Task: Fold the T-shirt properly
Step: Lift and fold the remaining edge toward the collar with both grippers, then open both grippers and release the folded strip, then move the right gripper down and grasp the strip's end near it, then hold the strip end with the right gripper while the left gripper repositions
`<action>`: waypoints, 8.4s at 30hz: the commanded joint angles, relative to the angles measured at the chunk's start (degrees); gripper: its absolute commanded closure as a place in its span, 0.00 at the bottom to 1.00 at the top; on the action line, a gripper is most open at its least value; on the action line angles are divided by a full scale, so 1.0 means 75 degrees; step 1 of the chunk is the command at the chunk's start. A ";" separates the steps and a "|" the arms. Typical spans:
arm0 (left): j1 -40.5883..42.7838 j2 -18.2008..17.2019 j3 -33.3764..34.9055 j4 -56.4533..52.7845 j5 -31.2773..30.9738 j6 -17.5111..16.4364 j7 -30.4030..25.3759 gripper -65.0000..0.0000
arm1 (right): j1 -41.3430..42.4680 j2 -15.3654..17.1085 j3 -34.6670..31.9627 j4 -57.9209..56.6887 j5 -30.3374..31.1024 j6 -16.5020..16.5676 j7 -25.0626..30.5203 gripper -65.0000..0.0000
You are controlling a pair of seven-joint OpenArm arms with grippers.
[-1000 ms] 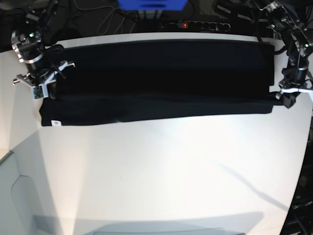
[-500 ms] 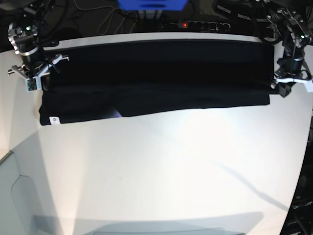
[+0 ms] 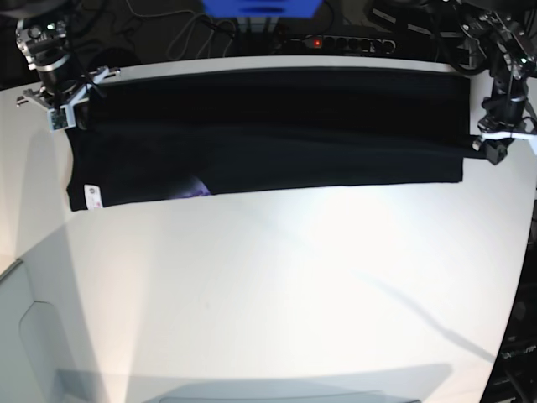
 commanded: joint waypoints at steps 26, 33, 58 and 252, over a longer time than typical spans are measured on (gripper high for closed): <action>0.0644 0.0160 -0.0069 -0.0200 -0.0022 0.0033 -0.0157 1.00 | -0.0198 0.0103 0.0021 0.0061 0.0002 0.0098 0.0194 1.00; 0.0797 0.0171 -0.0057 -0.0328 -0.0022 0.0033 -0.0169 1.00 | -0.0163 0.0091 0.0021 -0.0103 -0.0010 0.0098 0.0194 1.00; 0.0621 0.0171 -0.0022 -0.1723 -0.0034 0.0033 -0.0181 1.00 | 0.0235 0.0079 0.0045 -0.0350 0.0448 0.0098 0.0229 1.00; 0.0633 0.0593 -0.0022 -0.1712 -0.0034 0.0045 -0.0111 0.64 | 0.0880 0.1087 -0.3097 0.0166 -0.0619 0.0098 -0.0662 0.66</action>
